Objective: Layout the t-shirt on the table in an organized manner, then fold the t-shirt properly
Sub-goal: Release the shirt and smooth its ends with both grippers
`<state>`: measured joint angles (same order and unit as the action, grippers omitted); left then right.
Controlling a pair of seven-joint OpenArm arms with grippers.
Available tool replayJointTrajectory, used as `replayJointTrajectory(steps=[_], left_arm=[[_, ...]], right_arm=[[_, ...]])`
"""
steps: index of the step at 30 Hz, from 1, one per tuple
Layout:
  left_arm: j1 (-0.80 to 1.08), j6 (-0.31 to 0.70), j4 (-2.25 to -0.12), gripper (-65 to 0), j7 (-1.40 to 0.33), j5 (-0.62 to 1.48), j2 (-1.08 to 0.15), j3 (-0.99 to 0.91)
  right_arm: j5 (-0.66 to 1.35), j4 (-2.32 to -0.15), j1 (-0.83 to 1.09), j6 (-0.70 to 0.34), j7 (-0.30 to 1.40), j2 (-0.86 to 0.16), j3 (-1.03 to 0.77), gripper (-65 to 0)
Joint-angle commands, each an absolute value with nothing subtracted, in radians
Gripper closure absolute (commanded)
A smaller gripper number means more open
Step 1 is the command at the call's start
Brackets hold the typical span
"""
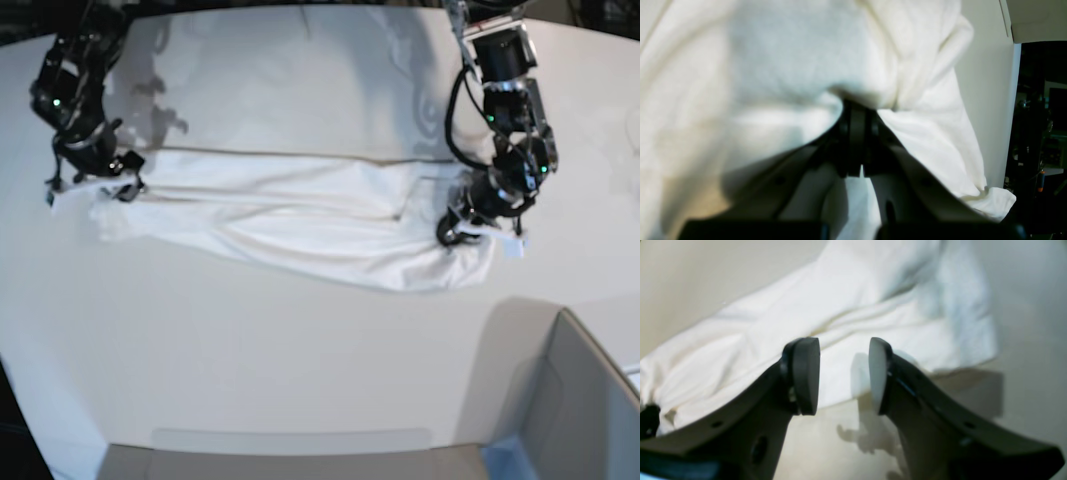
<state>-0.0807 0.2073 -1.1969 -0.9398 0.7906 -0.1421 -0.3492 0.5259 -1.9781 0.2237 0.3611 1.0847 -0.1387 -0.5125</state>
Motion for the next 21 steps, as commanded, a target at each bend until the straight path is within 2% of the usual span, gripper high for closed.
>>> replayJointTrajectory(steps=[1,7,12,17,19,21], left_arm=[[-0.051,0.12,-1.173,0.0,-0.99,0.645,-0.154,-0.355],[-0.05,0.12,-1.171,0.0,-0.99,0.645,-0.154,-0.355],[-0.033,0.12,-1.171,0.0,-0.99,0.645,-0.156,-0.355],[-0.033,0.12,-1.171,0.0,-0.99,0.645,-0.154,-0.355],[-0.033,0.12,-1.171,0.0,-0.99,0.645,-0.157,-0.355],[-0.033,0.12,-1.171,0.0,-0.99,0.645,-0.157,-0.355]], right_arm=[[0.522,-1.994,0.214,0.358,1.07,-0.157,-0.533,-24.7],[0.484,-1.992,0.237,0.341,1.07,-0.214,-0.572,-24.7],[0.484,-1.971,0.275,0.125,1.061,-0.237,-0.607,-24.7],[0.495,-1.805,0.28,-0.041,0.901,-0.234,-0.702,-24.7],[0.547,-1.75,0.302,-0.088,0.862,-0.259,-0.705,-24.7],[0.65,-1.696,0.32,-0.093,0.829,-0.292,-0.705,-24.7]])
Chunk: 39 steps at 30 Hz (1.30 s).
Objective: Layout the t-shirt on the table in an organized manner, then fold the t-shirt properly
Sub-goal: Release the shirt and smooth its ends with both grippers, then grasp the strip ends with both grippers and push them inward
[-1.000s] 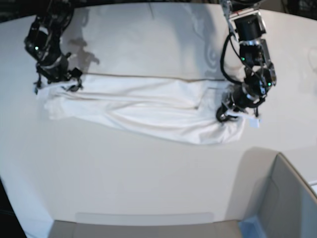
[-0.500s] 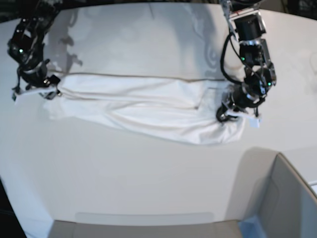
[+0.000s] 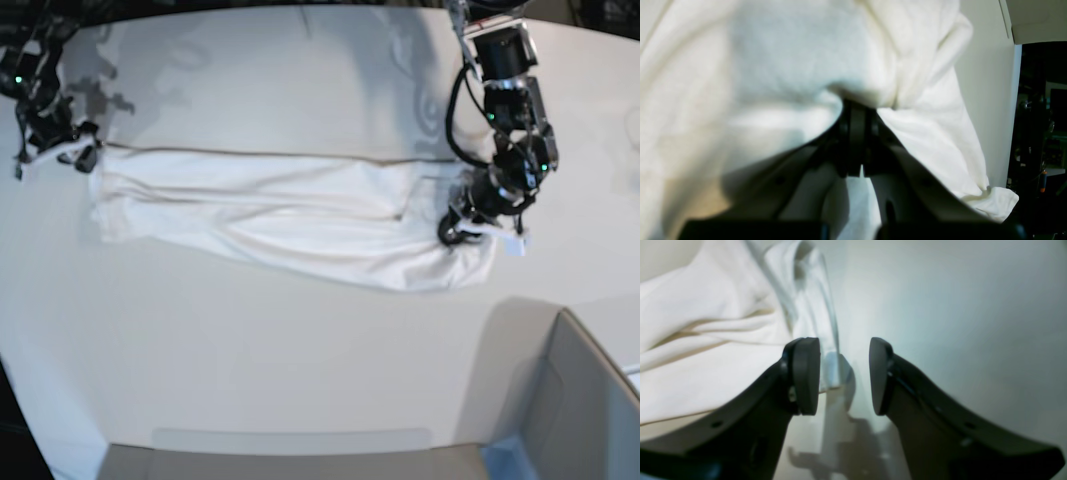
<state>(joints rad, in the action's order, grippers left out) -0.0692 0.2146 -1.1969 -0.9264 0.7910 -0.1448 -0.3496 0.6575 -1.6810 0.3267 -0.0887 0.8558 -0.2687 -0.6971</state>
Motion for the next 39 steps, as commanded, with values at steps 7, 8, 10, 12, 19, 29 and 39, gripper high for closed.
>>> replayJointTrajectory(steps=[7,8,10,12,19,29,39], left_arm=[[-0.033,0.12,-1.171,0.0,-0.99,0.645,-0.153,-0.355],[-0.033,0.12,-1.171,0.0,-0.99,0.645,-0.153,-0.355],[-0.033,0.12,-1.171,0.0,-0.99,0.645,-0.153,-0.355],[-0.033,0.12,-1.171,0.0,-0.99,0.645,-0.153,-0.355],[-0.033,0.12,-1.171,0.0,-0.99,0.645,-0.153,-0.355],[-0.033,0.12,-1.171,0.0,-0.99,0.647,-0.153,-0.355],[-0.033,0.12,-1.171,0.0,-0.99,0.648,-0.153,-0.275]], right_arm=[[0.868,-1.531,0.303,-0.099,0.785,-0.337,-0.705,-24.7],[0.865,-1.531,0.297,-0.099,0.785,-0.335,-0.702,-24.7],[0.865,-1.531,0.292,-0.111,0.786,-0.335,-0.697,-24.7],[0.866,-1.527,0.272,-0.14,0.786,-0.334,-0.684,-24.7],[0.866,-1.432,0.188,-0.153,0.788,-0.318,-0.63,-24.7],[0.869,-1.435,0.147,-0.153,0.785,-0.311,-0.536,-24.7],[0.808,-1.385,0.058,-0.153,0.783,-0.309,-0.444,-24.7]])
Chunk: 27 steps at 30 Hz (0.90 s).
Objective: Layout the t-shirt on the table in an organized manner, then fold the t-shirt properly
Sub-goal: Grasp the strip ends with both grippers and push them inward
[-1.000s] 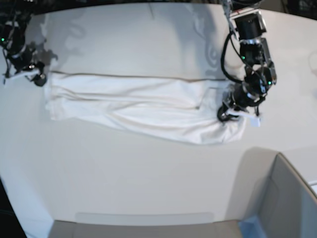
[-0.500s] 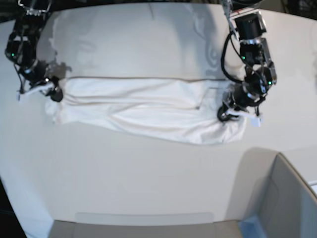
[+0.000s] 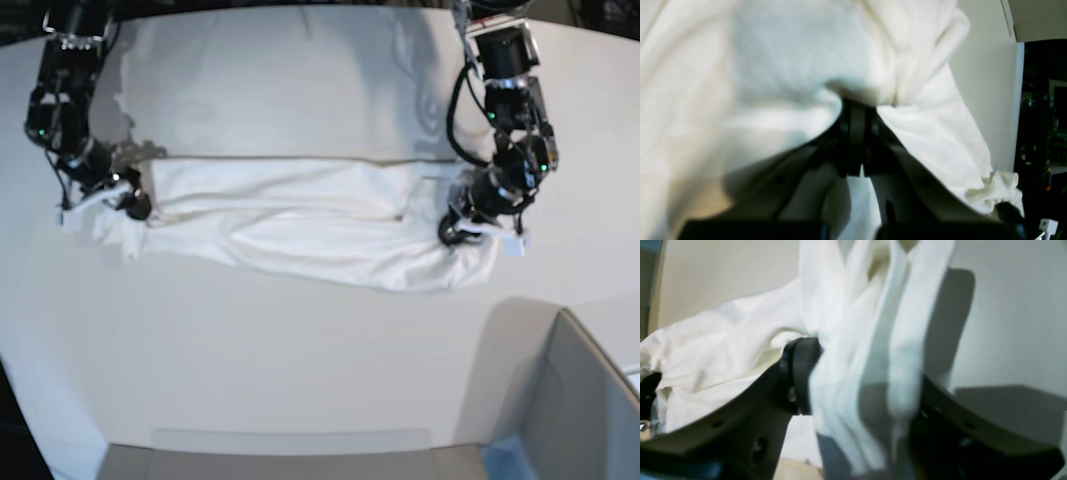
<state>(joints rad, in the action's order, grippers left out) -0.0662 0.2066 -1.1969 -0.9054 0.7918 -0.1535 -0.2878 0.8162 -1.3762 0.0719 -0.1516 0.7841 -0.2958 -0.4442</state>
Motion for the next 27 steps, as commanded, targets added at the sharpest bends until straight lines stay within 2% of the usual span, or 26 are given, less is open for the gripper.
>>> replayJointTrajectory(steps=[1,5,7,11,21,27], left_arm=[[-0.033,0.12,-1.171,0.0,-0.99,0.65,-0.153,-0.263],[-0.027,0.12,-1.175,0.0,-1.0,0.653,-0.153,-0.237],[-0.022,0.12,-1.176,0.0,-1.033,0.653,-0.153,-0.24],[-0.022,0.12,-1.253,0.0,-1.07,0.653,-0.153,-0.243],[-0.022,0.122,-1.497,0.0,-1.155,0.68,-0.116,-0.246],[-0.024,0.122,-1.572,0.0,-1.159,0.776,-0.116,-0.246]], right_arm=[[0.783,-1.371,0.045,-0.151,0.783,-0.308,-0.437,-24.7],[0.704,-1.379,0.021,-0.151,0.783,-0.274,-0.424,-22.9],[0.677,-1.391,0.016,-0.148,0.783,-0.269,-0.424,-16.7],[0.639,-1.383,-0.002,-0.142,0.754,-0.272,-0.437,-0.2],[0.602,-1.394,-0.008,-0.116,0.722,-0.343,-0.446,0.0],[0.599,-1.517,0.024,-0.099,0.727,-0.361,-0.438,0.0]])
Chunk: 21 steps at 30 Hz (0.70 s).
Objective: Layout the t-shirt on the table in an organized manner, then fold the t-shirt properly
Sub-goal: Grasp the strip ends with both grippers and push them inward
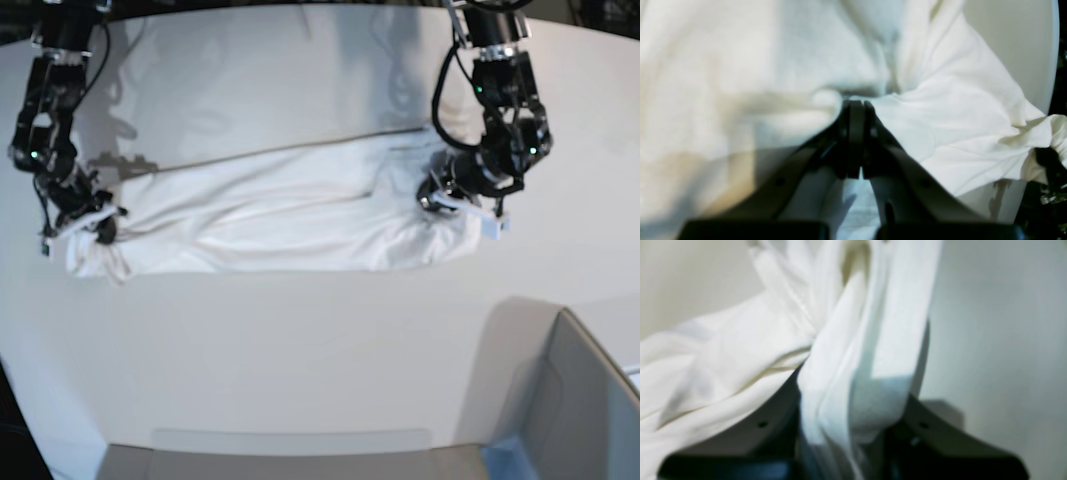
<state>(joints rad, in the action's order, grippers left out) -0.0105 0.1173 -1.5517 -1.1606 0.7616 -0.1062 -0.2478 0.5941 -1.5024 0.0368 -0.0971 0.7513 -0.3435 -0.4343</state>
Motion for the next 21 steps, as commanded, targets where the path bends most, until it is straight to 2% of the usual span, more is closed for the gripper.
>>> replayJointTrajectory(steps=[1,9,16,21], left_arm=[[-0.024,0.124,-1.583,0.0,-1.161,0.791,-0.116,-0.242],[-0.028,0.125,-1.604,0.0,-1.268,0.955,-0.117,-0.265],[-0.021,0.125,-1.653,0.0,-1.276,1.205,-0.119,-0.498],[0.012,0.124,-1.65,0.0,-1.276,1.219,-0.119,-0.596]], right_arm=[[0.593,-1.549,0.03,-0.099,0.728,-0.361,-0.438,0.0],[0.346,-1.718,0.079,-0.099,0.731,-0.332,-0.346,0.0],[0.137,-1.882,0.11,-0.099,0.731,-0.311,-0.14,0.0],[0.007,-1.923,0.102,-0.099,0.731,-0.262,-0.021,0.0]])
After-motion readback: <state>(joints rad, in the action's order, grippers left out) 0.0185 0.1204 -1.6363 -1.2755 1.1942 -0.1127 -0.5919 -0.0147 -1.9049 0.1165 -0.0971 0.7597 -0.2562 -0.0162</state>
